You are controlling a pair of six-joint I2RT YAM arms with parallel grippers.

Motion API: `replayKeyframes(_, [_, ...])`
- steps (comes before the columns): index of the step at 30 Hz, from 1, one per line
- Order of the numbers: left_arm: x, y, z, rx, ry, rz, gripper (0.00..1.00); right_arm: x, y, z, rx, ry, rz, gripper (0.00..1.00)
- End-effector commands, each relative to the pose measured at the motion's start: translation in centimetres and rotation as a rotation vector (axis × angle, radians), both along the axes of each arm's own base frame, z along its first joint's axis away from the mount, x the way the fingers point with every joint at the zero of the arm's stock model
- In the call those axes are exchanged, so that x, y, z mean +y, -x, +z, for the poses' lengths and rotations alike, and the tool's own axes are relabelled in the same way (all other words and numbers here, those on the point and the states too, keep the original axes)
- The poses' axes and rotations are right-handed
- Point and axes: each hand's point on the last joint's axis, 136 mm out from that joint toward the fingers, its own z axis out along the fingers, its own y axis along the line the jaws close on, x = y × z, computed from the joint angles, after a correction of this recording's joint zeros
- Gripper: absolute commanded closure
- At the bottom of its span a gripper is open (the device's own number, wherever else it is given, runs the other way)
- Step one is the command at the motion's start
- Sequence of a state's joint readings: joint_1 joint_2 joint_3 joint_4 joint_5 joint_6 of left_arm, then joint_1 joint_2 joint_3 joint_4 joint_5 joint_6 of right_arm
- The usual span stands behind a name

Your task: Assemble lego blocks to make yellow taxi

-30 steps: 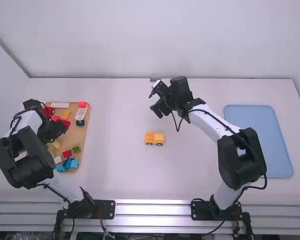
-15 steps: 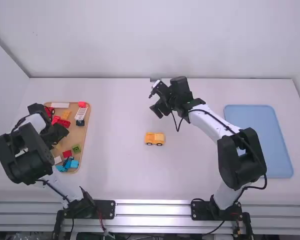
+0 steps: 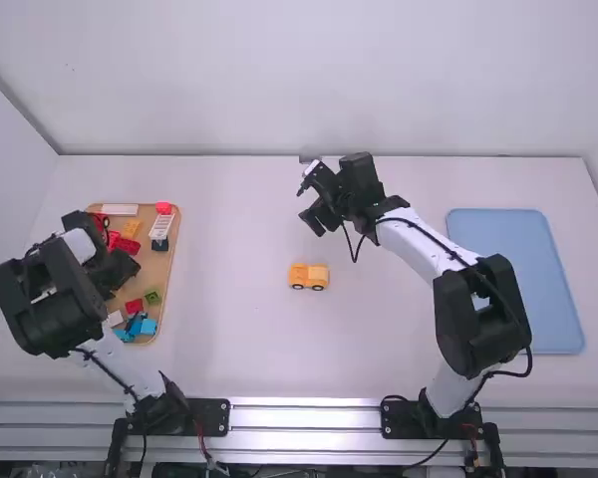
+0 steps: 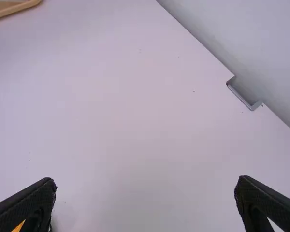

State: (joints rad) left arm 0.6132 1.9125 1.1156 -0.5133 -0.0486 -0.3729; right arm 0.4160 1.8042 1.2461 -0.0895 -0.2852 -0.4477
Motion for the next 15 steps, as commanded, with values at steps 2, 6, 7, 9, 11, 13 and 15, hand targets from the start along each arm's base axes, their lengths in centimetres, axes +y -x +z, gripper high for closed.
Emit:
replayKeyframes(2, [-0.3,0.9,-1.4,0.035,0.030,0.012,0.36,0.3,-0.1,1.3,-0.022,-0.015,0.003,0.01])
replayKeyframes(6, [-0.4,1.0,-1.4,0.037,0.031,0.012,0.39,0.3,-0.1,1.4,-0.027,-0.017,0.002,0.01])
replayKeyframes(7, [-0.5,1.1,-1.4,0.044,0.036,0.013,0.40,0.3,-0.2,1.4,-0.029,-0.019,0.003,0.01])
replayKeyframes(9, [-0.6,1.3,-1.4,0.053,0.042,0.013,0.42,0.4,-0.2,1.5,-0.031,-0.022,0.005,0.01])
replayKeyframes(11, [-0.6,1.7,-1.4,0.070,0.039,0.018,0.44,0.4,-0.2,1.6,-0.036,-0.023,0.005,0.01])
replayKeyframes(13, [0.0,2.5,-1.4,0.103,0.004,0.079,0.44,0.4,-0.3,1.7,-0.040,-0.025,0.004,0.01])
replayKeyframes(15, [0.3,3.0,-1.3,0.126,-0.018,0.111,0.45,0.4,-0.3,1.7,-0.042,-0.026,0.004,0.01])
